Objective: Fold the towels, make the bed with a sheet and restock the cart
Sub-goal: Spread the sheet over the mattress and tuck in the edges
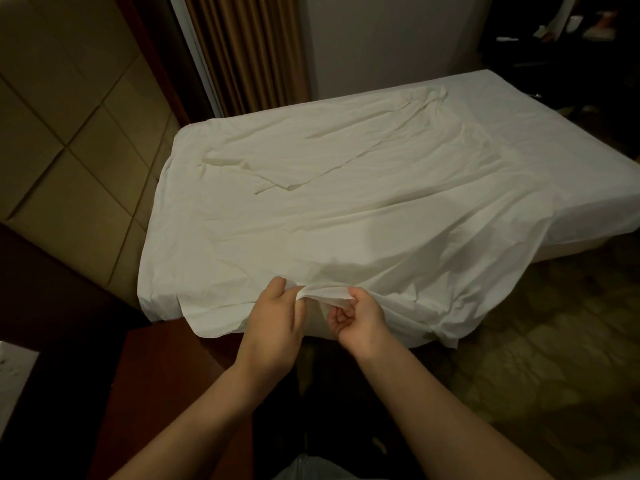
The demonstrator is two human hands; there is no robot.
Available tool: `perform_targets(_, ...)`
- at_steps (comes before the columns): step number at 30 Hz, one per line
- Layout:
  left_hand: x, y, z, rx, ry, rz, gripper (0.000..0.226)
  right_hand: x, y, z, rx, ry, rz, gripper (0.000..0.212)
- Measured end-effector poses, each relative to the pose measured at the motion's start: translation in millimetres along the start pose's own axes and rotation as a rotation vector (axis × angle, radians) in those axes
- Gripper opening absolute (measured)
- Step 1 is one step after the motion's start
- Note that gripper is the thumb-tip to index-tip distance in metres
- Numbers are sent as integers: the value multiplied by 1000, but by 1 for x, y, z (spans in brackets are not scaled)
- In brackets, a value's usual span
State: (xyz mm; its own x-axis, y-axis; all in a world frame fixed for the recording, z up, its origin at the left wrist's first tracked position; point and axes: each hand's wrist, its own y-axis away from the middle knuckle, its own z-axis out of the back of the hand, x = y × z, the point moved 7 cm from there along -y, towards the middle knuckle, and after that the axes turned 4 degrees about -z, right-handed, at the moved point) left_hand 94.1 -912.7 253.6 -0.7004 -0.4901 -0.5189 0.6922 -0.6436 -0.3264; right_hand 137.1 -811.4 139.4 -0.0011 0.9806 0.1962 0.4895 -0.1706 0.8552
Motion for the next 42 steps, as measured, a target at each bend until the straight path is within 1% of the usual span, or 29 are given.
perform_targets(3, 2, -4, 8, -37, 40, 25, 30, 8, -11, 7, -12, 3, 9, 15)
perform_targets(4, 4, -5, 10, -46, 46, 35, 28, 9, -14, 9, -12, -1, 11, 15)
perform_targets(8, 14, -9, 13, -57, 79, 101, 38, 17, -16, 14, -15, -25, 32, 18)
perform_targets(12, 25, -13, 15, -70, 70, 144, 50, 30, -10, 15, -10, 21, 101, 16)
perform_targets(15, 30, -15, 16, -87, 69, 153, 48, 37, -9, 13, 20, 37, 146, 16)
perform_targets(18, 31, -15, 14, -101, 113, 150, 45, 36, -14, 10, 34, 42, 143, 13)
perform_targets(20, 30, -16, 13, -111, 125, 135, 40, 32, -21, 9, 43, 29, 106, 12)
perform_targets(22, 29, -17, 13, -119, 127, 125, 36, 23, -29, 8, 39, 27, 26, 14)
perform_targets(25, 30, -20, 14, -114, 118, 128, 36, 9, -42, 10, -7, 10, -35, 16)
perform_targets(28, 35, -24, 16, -114, 112, 160, 38, 6, -48, 9, -45, -20, -14, 20)
perform_targets(32, 42, -26, 18, -118, 105, 185, 42, 10, -51, 4, -36, -74, -21, 26)
perform_targets(36, 42, -32, 17, -110, 128, 182, 39, 7, -57, -4, -24, -72, -39, 29)
perform_targets(42, 62, -42, 25, -137, 94, 235, 44, 20, -47, -16, -18, -133, 48, 23)
